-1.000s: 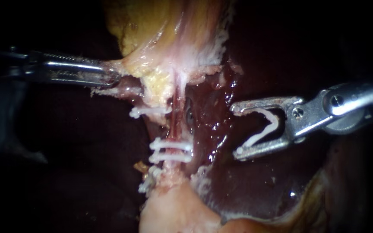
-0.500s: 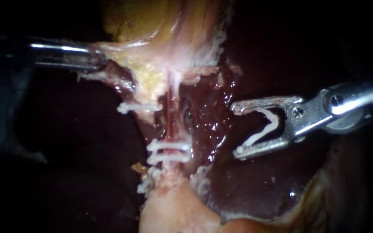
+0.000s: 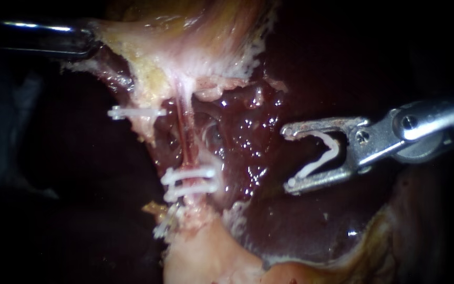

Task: Clipping third clip right tube

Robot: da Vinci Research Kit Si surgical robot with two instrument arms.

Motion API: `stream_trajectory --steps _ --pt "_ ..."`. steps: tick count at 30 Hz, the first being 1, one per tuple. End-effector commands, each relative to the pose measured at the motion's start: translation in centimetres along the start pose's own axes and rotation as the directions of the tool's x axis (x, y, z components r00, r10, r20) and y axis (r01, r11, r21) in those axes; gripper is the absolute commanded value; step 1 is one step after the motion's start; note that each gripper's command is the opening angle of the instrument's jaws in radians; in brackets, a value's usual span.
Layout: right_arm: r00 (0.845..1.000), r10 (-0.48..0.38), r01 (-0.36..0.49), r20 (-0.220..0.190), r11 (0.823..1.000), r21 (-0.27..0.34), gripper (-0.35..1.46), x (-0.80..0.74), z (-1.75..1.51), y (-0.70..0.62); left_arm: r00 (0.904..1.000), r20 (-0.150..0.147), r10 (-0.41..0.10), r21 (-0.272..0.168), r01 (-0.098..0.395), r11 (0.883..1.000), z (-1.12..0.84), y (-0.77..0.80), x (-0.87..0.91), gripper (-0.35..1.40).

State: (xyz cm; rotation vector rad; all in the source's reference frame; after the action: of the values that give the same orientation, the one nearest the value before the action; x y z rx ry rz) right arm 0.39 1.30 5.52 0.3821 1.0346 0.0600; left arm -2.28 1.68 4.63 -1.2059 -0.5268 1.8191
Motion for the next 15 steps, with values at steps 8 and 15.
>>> stream_trajectory --steps 8,15 --pt "0.995 0.097 -0.097 -0.012 0.995 0.011 0.5 0.12 0.23 0.06 1.0 -0.001 0.002 0.002 -0.002 1.0 0.02 0.0 -0.03 -0.35" --pt "0.98 0.193 -0.192 -0.039 0.981 0.029 0.5 0.16 0.62 0.15 1.0 -0.002 0.002 0.004 -0.002 1.0 0.04 0.01 -0.04 -0.35"
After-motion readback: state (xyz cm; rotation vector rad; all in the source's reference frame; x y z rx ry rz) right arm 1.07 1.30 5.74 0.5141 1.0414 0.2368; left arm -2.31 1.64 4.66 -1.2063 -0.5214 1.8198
